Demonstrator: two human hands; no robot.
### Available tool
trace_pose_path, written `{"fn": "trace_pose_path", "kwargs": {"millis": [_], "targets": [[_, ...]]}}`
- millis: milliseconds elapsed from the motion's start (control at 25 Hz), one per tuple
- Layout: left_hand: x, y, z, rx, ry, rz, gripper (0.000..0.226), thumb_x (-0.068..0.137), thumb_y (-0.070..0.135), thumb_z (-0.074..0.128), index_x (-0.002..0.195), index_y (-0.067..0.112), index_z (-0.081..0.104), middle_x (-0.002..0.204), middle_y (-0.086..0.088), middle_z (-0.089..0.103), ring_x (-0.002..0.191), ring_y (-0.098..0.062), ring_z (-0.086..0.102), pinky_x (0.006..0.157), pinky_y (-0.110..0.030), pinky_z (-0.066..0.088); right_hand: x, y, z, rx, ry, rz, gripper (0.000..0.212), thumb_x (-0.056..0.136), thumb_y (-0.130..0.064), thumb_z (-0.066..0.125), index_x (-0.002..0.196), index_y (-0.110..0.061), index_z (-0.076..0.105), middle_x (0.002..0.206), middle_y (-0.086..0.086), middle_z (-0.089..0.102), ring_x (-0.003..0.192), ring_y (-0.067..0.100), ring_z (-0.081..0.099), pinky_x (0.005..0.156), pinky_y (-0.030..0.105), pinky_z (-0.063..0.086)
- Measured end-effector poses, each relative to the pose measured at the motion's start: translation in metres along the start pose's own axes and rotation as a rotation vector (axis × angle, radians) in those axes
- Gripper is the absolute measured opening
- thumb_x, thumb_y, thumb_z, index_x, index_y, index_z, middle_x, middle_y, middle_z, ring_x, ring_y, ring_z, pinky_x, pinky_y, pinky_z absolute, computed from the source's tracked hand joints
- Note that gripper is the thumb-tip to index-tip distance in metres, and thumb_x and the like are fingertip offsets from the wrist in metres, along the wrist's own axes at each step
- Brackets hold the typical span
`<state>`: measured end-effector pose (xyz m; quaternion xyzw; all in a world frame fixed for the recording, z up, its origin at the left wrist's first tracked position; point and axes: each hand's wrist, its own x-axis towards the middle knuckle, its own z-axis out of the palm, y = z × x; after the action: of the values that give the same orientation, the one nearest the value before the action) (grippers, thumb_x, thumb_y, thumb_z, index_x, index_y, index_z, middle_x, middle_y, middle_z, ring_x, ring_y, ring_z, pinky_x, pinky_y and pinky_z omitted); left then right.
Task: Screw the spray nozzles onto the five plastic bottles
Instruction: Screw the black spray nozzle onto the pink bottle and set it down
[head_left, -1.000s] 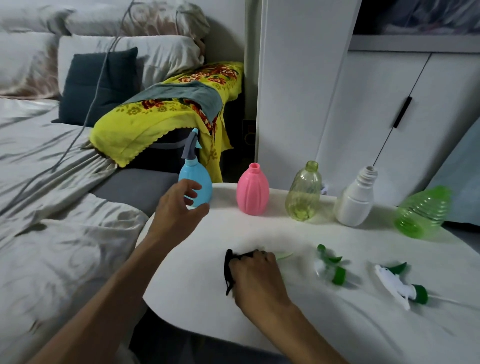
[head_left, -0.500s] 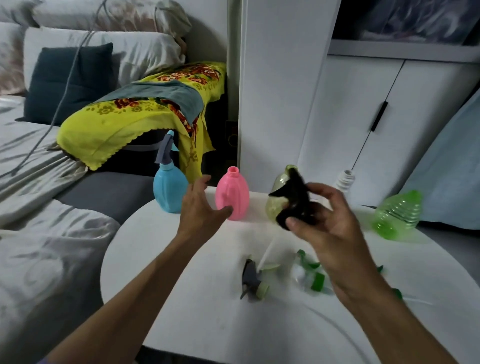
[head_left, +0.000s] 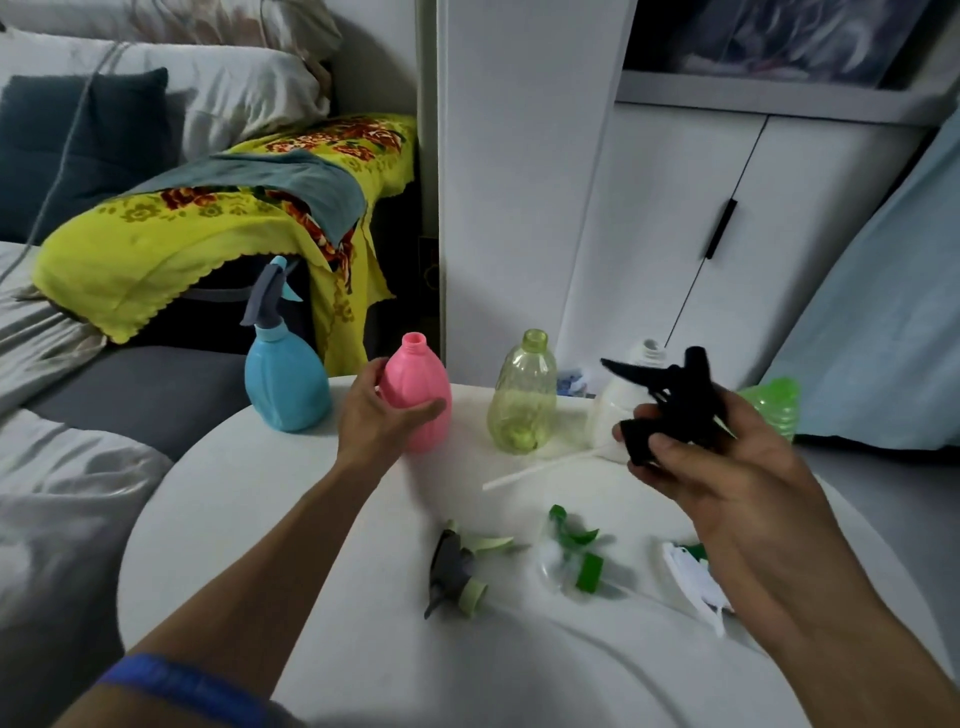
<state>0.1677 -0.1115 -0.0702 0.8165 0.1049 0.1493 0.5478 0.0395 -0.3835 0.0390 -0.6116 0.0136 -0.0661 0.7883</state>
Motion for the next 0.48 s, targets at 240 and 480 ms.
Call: {"fn": "trace_pose_path", "kwargs": {"millis": [240,480], "targets": [[-0.026,0.029,-0.028,0.195,0.072,0.136,0.094,0.059,0.040,0.090,0.137,0.015,0.046,0.119,-0.004,0.042,0.110,-0.025,0.048,0.089,-0.051,0.054,-0.002,0.007,0.007,-0.043,-0.021,0.019,0.034,0.088,0.011,0.059,0.110,-0.013,0.070,0.104,0.012,0.075,0.105,0.034,0.069,0.079,0.028,0.060],[-0.067,0.071,-0.087,0.315,0.156,0.396,0.092,0.052,0.045,0.091,0.126,0.020,0.042,0.114,0.000,0.048,0.096,-0.026,0.057,0.069,-0.039,0.055,0.004,-0.016,0.003,0.194,0.186,-0.101,0.032,0.093,0.006,0.055,0.121,-0.009,0.060,0.120,0.016,0.070,0.114,0.030,0.066,0.091,0.035,0.056]]}}
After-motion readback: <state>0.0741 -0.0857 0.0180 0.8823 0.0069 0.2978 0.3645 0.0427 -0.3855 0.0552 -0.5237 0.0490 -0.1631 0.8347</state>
